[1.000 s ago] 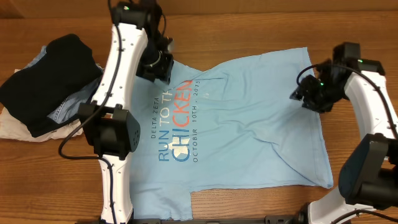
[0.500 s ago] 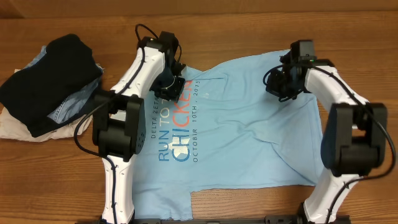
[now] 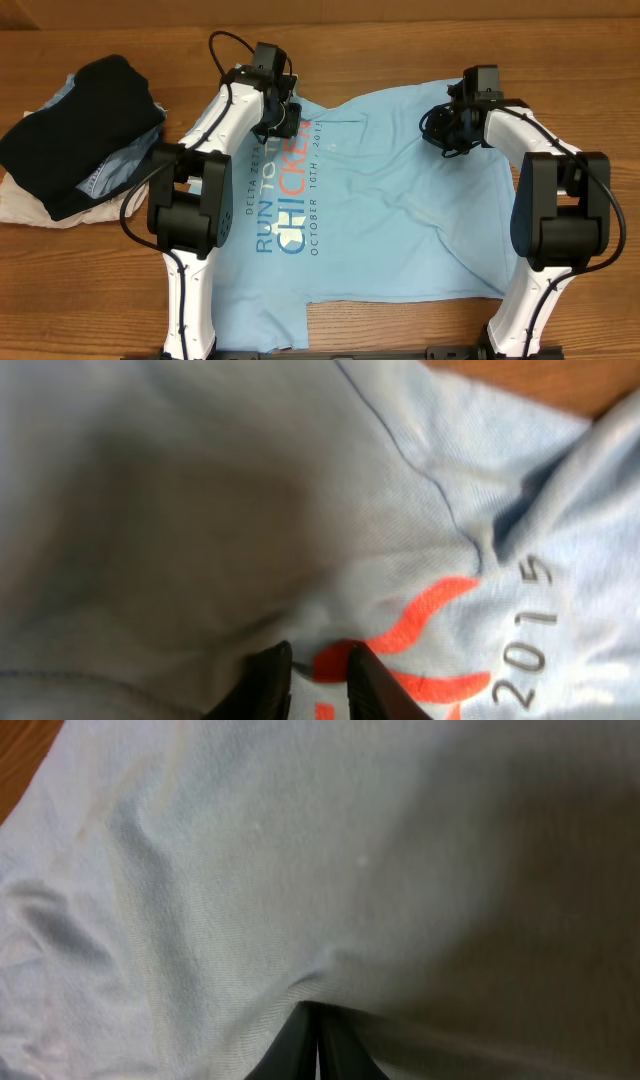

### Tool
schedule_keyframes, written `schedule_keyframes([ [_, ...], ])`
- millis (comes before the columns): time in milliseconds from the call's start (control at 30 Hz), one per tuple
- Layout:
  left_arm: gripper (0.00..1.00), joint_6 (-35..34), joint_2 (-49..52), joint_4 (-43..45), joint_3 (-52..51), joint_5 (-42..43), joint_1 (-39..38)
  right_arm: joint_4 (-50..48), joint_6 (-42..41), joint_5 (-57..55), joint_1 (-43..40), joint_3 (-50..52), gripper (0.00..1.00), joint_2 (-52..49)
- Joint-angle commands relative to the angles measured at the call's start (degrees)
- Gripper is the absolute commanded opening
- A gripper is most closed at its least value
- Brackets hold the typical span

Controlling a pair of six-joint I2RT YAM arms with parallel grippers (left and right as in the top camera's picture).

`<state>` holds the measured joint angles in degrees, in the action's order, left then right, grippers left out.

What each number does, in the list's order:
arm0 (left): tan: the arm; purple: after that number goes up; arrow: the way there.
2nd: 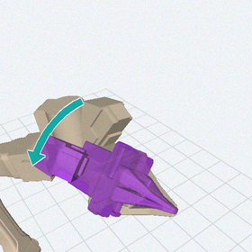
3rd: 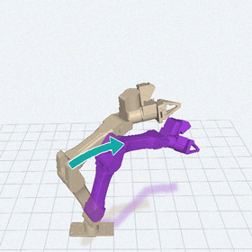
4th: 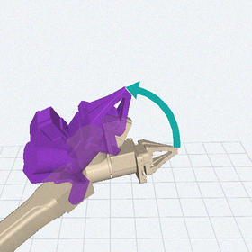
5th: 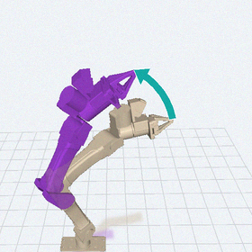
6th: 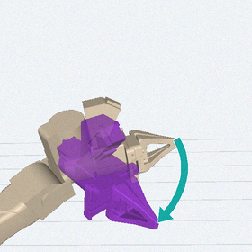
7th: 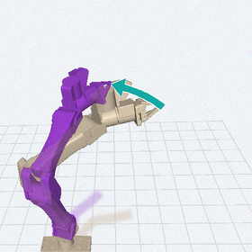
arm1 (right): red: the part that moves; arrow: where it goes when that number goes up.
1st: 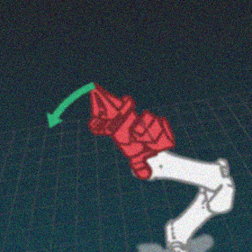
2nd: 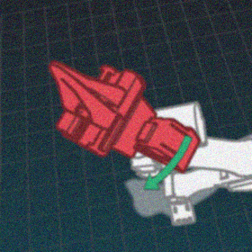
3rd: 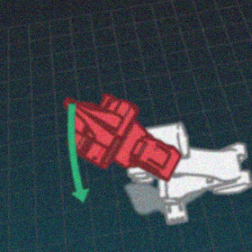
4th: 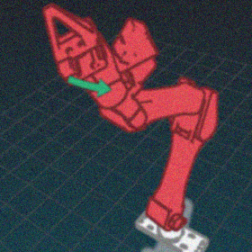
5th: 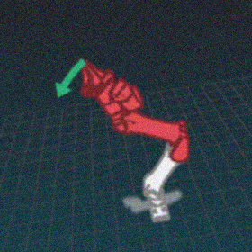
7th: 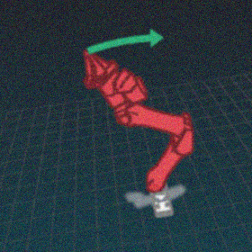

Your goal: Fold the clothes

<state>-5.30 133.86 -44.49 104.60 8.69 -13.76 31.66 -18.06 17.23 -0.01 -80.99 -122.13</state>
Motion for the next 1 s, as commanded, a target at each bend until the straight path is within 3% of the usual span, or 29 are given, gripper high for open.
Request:
schedule_keyframes([
  [0,0.22,-4.0,7.5,3.2,-1.4,1.9,2.6,-1.0,-0.4,-5.5,-0.3,1.2,0.06,-5.3],
  [267,0.23,-6.5,8.0,2.2,11.2,7.1,8.4,-0.2,0.7,-6.0,-3.0,-3.2,0.09,-5.2],
  [300,0.24,-6.3,8.0,0.2,14.3,7.9,8.9,2.3,2.4,-5.2,-3.6,-5.0,0.22,-5.0],
  [333,0.25,-4.9,8.0,-3.1,18.8,7.9,9.4,5.3,4.1,-4.2,-4.1,-6.9,0.43,-4.6],
  [367,0.33,-3.0,8.0,-6.6,23.6,7.7,9.7,7.7,4.7,-4.0,-4.7,-8.5,0.51,-4.0],
  [400,0.52,-1.0,8.0,-11.3,30.1,7.2,9.9,11.8,4.7,-3.8,-5.5,-11.3,0.56,-2.6],
  [533,0.71,2.8,8.0,-25.4,47.2,3.9,10.0,20.2,4.6,-1.0,-8.2,-16.1,0.59,2.9],
  [667,0.79,4.3,8.0,-38.6,60.1,1.5,10.0,28.7,4.6,-1.0,-11.0,-16.5,0.66,8.6],
  [767,0.86,4.2,8.0,-43.6,65.6,1.5,10.0,31.1,4.6,-0.5,-12.1,-16.5,0.66,9.9],
  [833,0.97,4.0,8.0,-45.0,68.0,2.0,10.0,31.4,4.8,1.7,-12.3,-16.5,0.66,9.9],
  [900,0.87,4.0,8.0,-45.5,68.5,3.0,10.0,31.4,5.0,3.1,-12.3,-16.5,0.66,9.9],
  [967,0.86,4.0,8.2,-45.6,67.2,3.0,9.7,30.7,5.0,3.1,-11.8,-16.5,0.68,9.9],
])
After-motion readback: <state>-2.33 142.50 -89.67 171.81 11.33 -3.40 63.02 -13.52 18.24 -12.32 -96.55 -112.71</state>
